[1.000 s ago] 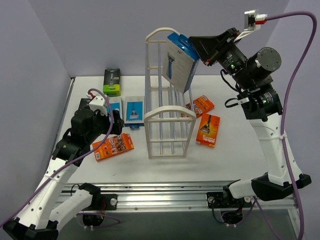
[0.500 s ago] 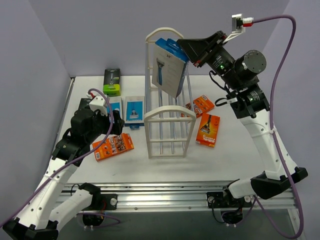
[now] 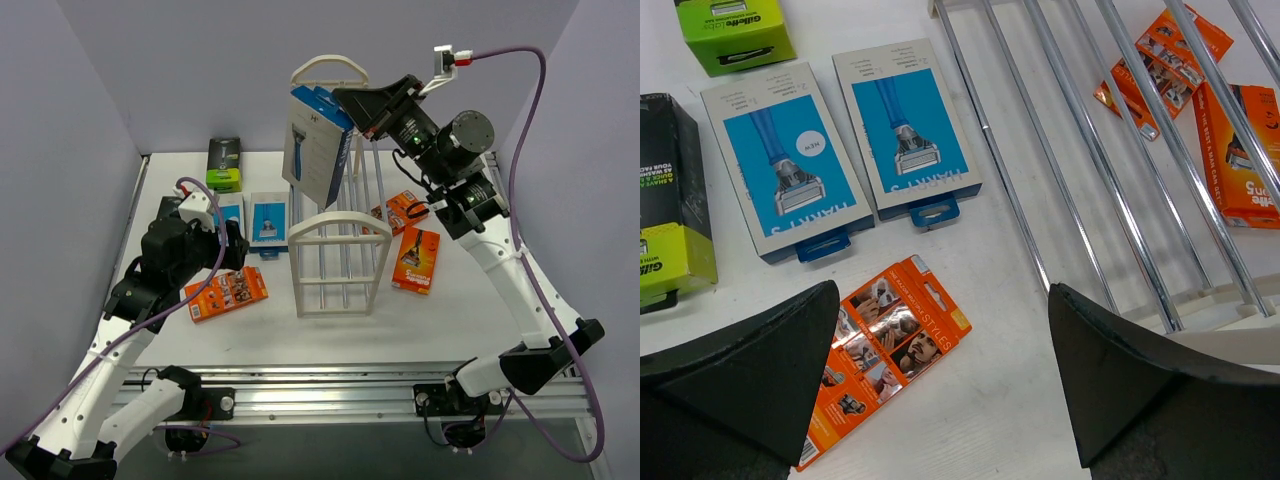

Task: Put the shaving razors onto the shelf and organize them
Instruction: Place the shaving razor onto shelf

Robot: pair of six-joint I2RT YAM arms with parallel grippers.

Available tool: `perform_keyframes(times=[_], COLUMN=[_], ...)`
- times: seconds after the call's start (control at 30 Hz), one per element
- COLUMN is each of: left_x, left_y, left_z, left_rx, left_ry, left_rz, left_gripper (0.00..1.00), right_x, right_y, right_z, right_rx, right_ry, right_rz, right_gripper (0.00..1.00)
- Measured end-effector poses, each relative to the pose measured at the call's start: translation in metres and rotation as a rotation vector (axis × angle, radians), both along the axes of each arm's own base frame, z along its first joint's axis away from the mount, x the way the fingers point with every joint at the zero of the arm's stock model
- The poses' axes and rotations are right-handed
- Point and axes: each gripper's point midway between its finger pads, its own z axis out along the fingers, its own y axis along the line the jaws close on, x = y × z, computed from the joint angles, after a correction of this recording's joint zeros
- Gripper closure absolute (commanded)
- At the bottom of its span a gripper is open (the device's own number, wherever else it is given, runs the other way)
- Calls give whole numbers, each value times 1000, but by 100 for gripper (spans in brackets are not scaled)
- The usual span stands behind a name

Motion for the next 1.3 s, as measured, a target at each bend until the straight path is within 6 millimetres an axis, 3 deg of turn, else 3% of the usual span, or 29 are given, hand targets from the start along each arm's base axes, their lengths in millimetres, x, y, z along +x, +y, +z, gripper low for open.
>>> perform_keyframes(times=[0.2, 0.33, 0.5, 0.63, 1.3], left_x=[0, 0, 0, 0, 0], left_y=[0, -1, -1, -1, -4], left_z=[0, 0, 1, 1, -1], left_rx=[0, -1, -3, -3, -8], left_ry=[0, 1, -3, -4, 6], left_rz=[-2, -4, -4, -4, -19], left_gripper=[6, 6, 6, 6, 6], right_x=[20, 37, 63, 76, 76], right_y=[-15, -40, -84, -105, -146], right_z=[-5, -14, -44, -74, -178], right_rx=[41, 63, 65, 38, -57], right_ry=[39, 80, 159, 232, 418], right_rz=[-108, -195, -316, -375, -532], right_gripper=[100, 100, 100, 100, 100])
